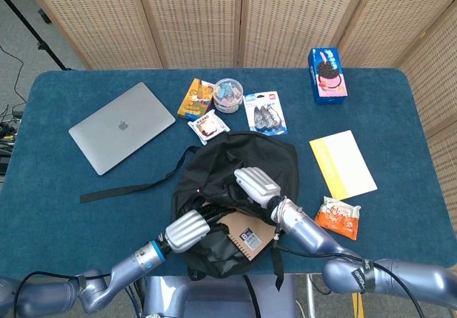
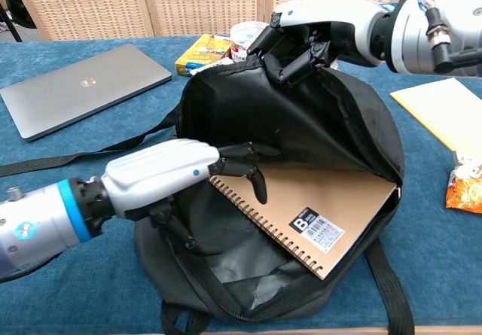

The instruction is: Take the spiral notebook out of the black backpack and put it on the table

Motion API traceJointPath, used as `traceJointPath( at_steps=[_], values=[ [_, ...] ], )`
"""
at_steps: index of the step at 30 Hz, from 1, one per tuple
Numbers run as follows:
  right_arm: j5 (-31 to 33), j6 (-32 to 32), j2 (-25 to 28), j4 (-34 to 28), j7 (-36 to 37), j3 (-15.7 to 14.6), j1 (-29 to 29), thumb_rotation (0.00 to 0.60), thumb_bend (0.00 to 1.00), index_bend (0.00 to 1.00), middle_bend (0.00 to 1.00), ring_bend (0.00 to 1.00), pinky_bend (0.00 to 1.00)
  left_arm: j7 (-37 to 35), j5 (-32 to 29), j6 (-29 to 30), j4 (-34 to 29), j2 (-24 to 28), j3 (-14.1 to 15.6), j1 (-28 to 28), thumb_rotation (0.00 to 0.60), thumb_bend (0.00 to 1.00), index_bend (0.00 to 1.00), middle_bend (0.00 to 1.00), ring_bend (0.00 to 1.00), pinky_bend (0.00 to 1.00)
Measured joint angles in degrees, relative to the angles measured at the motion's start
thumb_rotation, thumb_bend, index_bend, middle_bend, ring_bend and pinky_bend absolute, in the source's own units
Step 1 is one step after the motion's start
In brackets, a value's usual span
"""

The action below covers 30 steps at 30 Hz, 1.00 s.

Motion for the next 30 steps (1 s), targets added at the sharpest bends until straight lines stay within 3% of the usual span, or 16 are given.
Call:
traceJointPath(
  at_steps=[17,25,28,30],
  values=[
    [1.2,-3.3,2.5,-3.6,4.0,-1.3,3.8,0.600,0.67,0.67,0.68,0.59,0.56,2.5,-3.6,-1.6,9.6,-9.2,-1.4,-4.7,0.600,0.18,0.37,0.09,0.12,0.14],
    [2.6,-2.7,2.7,-4.5,4.7,-2.0,5.6,0.600,0.67,0.67,0.68,0.58,0.56,3.3,-4.8,-1.7,12.8,-11.5,-1.6,-6.2,0.600,0.18,0.32,0.00,0.08,0.14],
    [2.8,-2.5,3.0,-4.7,4.8,-2.2,6.1,0.600,0.67,0.67,0.68,0.58,0.56,3.5,-5.1,-1.8,13.7,-12.4,-1.7,-6.8,0.600,0.22,0.31,0.00,0.08,0.14],
    [3.0,-2.3,3.3,-4.8,4.9,-2.4,6.3,0.600,0.67,0.67,0.69,0.58,0.56,3.6,-5.3,-1.7,14.3,-12.9,-1.7,-7.1,0.600,0.32,0.31,0.00,0.08,0.14]
  ],
)
